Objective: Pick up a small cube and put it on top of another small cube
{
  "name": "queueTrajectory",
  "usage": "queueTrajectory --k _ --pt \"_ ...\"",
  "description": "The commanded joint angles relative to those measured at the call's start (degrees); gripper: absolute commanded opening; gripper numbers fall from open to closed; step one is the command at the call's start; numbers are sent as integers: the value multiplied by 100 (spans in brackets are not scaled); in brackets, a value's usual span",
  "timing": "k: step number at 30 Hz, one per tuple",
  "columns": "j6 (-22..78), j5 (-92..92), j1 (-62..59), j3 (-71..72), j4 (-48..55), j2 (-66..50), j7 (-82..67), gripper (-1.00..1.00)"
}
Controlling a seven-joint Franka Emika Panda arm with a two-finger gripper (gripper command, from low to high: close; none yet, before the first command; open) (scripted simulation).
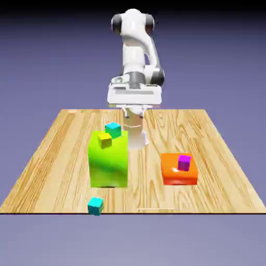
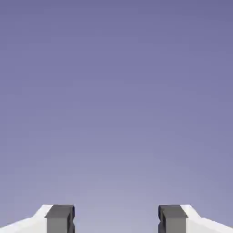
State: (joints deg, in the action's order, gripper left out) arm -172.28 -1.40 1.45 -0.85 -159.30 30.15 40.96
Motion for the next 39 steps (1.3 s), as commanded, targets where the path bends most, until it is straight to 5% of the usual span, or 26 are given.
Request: queueTrajectory --k 1,32,38,39 --pt "143 -116 63 -71 141 -208 -124 0" --pt "4579 -3717 2012 -2263 4504 -6645 -3974 0" --pt "3913 -3920 1719 -2360 4601 -7381 -3800 0" --pt "3913 -3920 1719 -2360 4601 -7381 -3799 -100"
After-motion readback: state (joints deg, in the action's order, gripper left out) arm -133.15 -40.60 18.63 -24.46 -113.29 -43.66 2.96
